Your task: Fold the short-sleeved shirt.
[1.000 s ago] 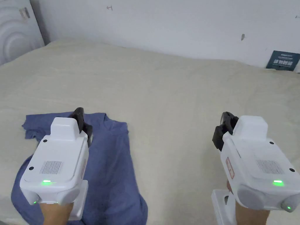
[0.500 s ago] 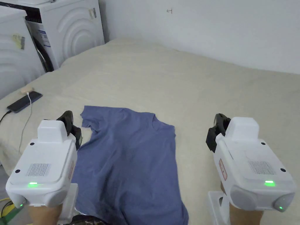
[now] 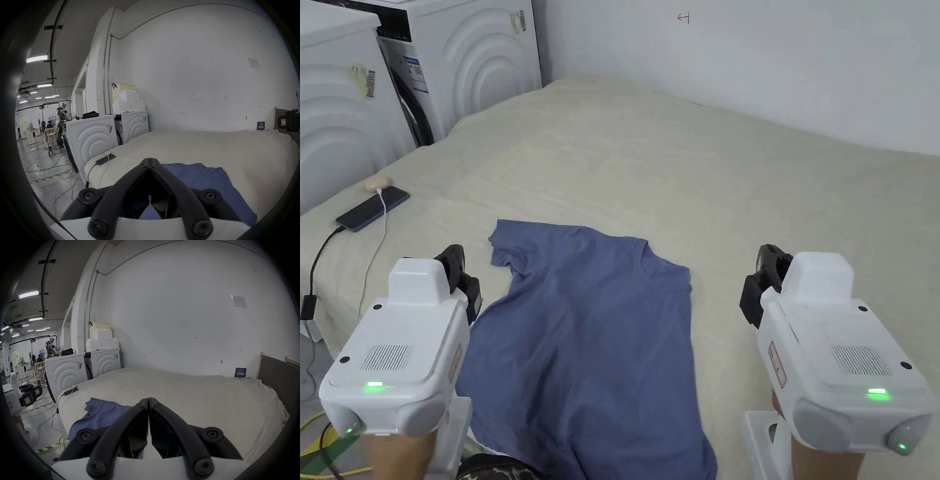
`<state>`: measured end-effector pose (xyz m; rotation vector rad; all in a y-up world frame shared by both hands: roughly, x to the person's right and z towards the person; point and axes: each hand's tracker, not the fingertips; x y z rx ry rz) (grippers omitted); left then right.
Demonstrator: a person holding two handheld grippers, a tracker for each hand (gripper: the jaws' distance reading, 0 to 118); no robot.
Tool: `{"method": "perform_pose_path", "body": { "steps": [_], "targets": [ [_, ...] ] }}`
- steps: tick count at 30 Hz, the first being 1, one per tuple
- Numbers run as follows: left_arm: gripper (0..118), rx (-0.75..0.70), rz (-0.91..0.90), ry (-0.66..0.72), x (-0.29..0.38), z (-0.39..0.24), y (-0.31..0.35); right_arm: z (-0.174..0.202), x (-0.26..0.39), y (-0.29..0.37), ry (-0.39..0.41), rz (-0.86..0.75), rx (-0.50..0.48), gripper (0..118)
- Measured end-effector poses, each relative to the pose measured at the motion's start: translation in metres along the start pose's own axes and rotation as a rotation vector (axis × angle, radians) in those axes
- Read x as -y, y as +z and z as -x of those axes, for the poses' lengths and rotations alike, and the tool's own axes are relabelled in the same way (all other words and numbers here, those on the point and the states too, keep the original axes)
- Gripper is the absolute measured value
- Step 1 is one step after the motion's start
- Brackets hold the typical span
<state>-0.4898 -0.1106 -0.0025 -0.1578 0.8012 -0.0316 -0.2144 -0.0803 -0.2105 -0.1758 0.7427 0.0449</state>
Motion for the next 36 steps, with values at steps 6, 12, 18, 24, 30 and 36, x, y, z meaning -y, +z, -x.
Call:
{"method": "perform_pose_path", "body": {
  "steps": [6,12,18,24,30,36],
  "targets": [
    [5,0.116,0.178,0.043,-0.002,-0.019,-0.041,-0.014,-0.003,0.007,0.004,0.004,0.043,0],
    [62,0.180,0.499,0.075,0.013,-0.056,-0.097,-0.040,0.002,0.008,0.008,0.021,0.096,0],
    [116,0.167,0.706,0.083,0.049,-0.086,-0.145,-0.062,0.008,0.011,0.008,0.051,0.153,0],
    [116,0.175,0.862,0.091,0.087,-0.100,-0.177,-0.087,0.018,0.015,0.006,0.082,0.207,0],
    [92,0.183,1.017,0.038,0.131,-0.108,-0.207,-0.114,0.030,0.020,-0.005,0.107,0.257,0],
    [22,0.224,0.941,-0.002,0.110,-0.117,-0.189,-0.129,0.037,0.022,-0.022,0.117,0.272,0]
  ]
}}
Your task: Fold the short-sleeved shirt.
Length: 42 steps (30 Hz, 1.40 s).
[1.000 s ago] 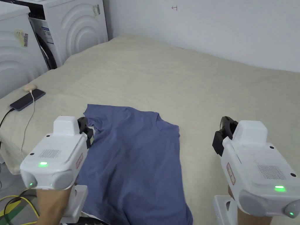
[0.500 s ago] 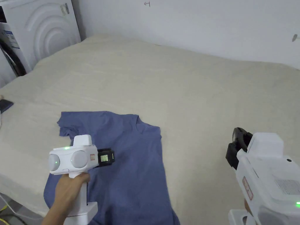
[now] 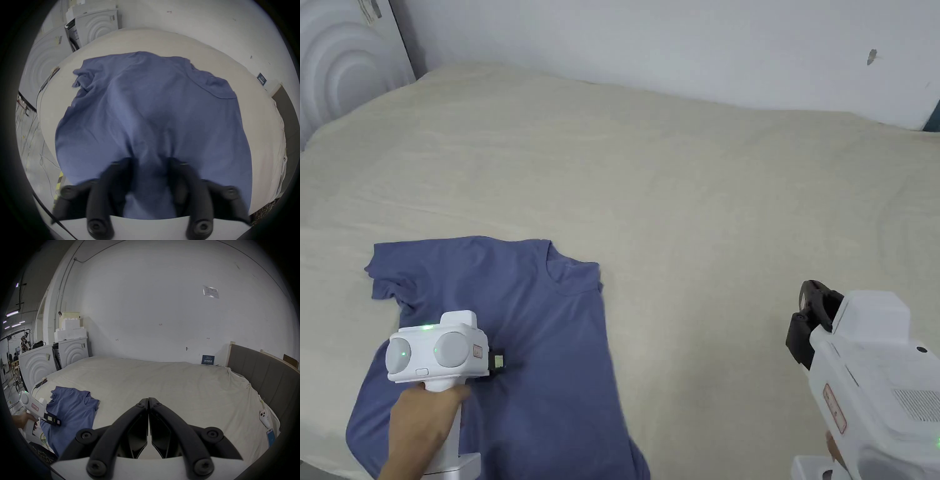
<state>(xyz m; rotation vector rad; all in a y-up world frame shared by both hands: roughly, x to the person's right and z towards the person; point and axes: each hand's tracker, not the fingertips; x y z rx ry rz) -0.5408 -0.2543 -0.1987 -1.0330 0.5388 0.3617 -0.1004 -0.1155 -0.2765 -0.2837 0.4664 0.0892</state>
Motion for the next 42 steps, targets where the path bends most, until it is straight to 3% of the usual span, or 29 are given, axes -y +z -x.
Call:
{"method": "perform_pose_path", "body": {
  "steps": [1,6,11,16,30,42],
  "targets": [
    [2,0.002,-0.006,-0.007,0.001,0.000,0.001,-0.001,0.000,0.001,-0.001,-0.001,-0.001,0],
    [0,0.076,-0.062,0.059,0.009,0.011,0.011,-0.006,0.001,0.005,-0.001,-0.009,-0.009,0],
    [0,0.319,-0.143,0.256,0.011,0.027,0.051,-0.015,-0.001,0.010,-0.013,-0.024,-0.003,0],
    [0,0.483,-0.235,0.277,0.001,0.013,0.094,-0.028,-0.004,0.018,-0.034,-0.040,0.015,0],
    [0,0.654,-0.393,-0.156,-0.085,-0.159,0.197,-0.085,-0.015,0.076,-0.062,-0.118,0.142,0],
    [0,0.887,-0.397,-0.361,-0.083,-0.314,0.245,-0.145,-0.015,0.123,-0.076,-0.149,0.307,0]
  ]
}}
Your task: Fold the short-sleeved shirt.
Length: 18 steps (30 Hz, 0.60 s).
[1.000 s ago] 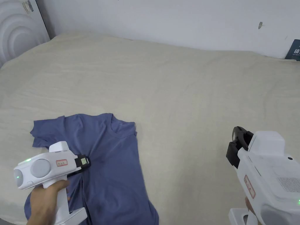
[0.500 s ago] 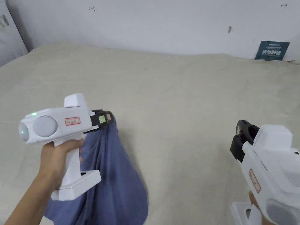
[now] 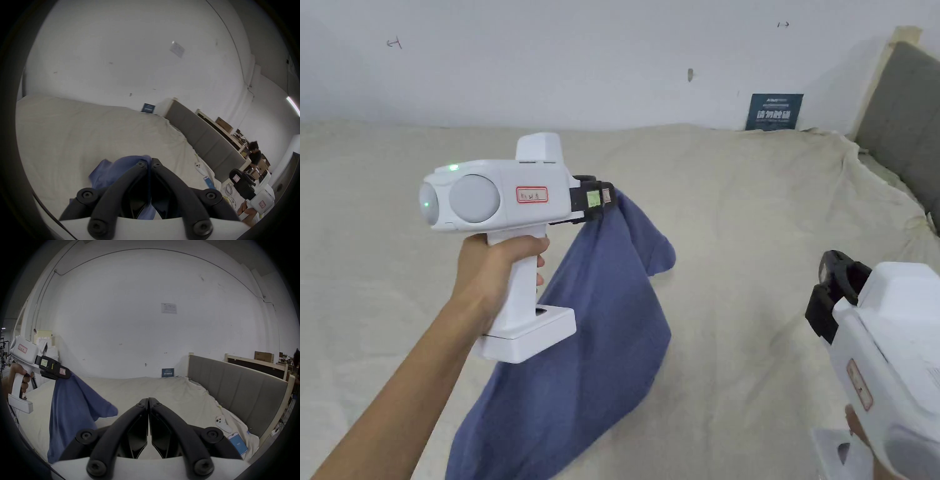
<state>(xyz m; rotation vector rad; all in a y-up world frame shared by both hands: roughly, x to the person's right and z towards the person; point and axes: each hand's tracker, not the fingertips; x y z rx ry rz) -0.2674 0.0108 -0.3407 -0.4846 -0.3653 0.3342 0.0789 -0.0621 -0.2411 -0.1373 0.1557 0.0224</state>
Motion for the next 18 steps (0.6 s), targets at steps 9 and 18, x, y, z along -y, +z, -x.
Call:
{"method": "perform_pose_path", "body": {
  "steps": [9,18],
  "targets": [
    [0,0.133,0.084,-0.123,0.021,-0.055,-0.048,-0.033,0.003,0.011,-0.004,0.004,0.087,0],
    [0,0.078,0.347,-0.183,0.120,-0.045,-0.106,-0.035,0.015,0.010,-0.020,0.040,0.102,0]
  ]
}}
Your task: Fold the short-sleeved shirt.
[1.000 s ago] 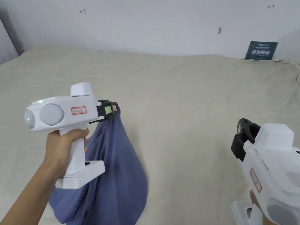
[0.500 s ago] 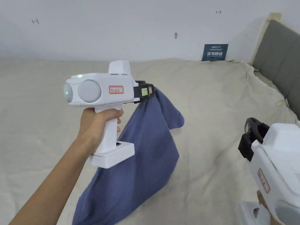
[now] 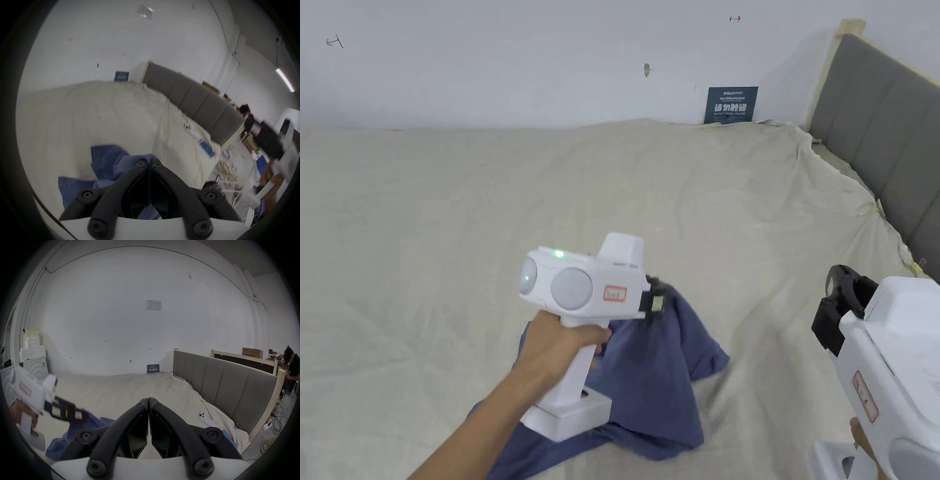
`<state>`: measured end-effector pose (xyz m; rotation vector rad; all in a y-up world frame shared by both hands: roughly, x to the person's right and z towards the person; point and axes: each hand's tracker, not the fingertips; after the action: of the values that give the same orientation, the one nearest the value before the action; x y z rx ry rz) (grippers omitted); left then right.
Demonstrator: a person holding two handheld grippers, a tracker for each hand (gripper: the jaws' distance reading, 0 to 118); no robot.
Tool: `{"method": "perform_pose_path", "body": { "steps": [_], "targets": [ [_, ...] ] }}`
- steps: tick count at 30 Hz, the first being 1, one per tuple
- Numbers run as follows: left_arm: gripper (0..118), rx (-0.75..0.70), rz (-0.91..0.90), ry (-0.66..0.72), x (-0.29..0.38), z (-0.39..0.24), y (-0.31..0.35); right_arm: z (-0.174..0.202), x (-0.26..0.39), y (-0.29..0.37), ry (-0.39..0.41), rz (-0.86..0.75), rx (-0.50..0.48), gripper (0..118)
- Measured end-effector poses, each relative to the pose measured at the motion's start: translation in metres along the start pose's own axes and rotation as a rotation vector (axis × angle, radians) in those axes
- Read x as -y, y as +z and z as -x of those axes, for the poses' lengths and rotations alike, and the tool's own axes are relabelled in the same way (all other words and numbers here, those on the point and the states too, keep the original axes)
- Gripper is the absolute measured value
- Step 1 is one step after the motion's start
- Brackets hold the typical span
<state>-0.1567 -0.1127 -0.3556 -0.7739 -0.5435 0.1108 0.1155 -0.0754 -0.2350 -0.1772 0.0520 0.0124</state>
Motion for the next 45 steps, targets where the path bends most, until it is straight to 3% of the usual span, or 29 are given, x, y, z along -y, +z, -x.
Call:
{"method": "perform_pose_path", "body": {
  "steps": [12,18,20,23,25,34,40,43,45],
  "targets": [
    [0,-0.226,0.340,0.027,0.092,0.042,-0.072,0.010,0.019,-0.003,-0.004,0.050,-0.038,0],
    [8,-0.265,0.317,0.025,0.106,0.038,-0.074,0.010,0.022,-0.002,0.001,0.063,-0.045,0],
    [28,-0.269,0.305,0.019,0.101,0.034,-0.065,0.009,0.021,-0.001,0.003,0.064,-0.045,0],
    [90,-0.280,0.227,0.077,0.091,0.031,-0.041,0.007,0.017,0.002,0.002,0.056,-0.047,0],
    [112,-0.271,0.130,0.094,0.081,0.030,-0.016,0.007,0.014,0.003,0.002,0.049,-0.049,0],
    [112,-0.411,-0.320,0.050,0.041,0.015,0.110,0.015,-0.004,0.006,0.016,0.004,-0.069,0],
    [110,-0.594,-0.560,-0.008,0.049,0.018,0.158,0.023,-0.015,0.007,0.023,-0.032,-0.090,0],
    [104,-0.684,-0.610,-0.048,0.059,0.022,0.170,0.028,-0.019,0.007,0.023,-0.044,-0.102,0],
    [92,-0.717,-0.643,-0.059,0.068,0.026,0.174,0.031,-0.020,0.008,0.026,-0.052,-0.108,0]
  ]
}}
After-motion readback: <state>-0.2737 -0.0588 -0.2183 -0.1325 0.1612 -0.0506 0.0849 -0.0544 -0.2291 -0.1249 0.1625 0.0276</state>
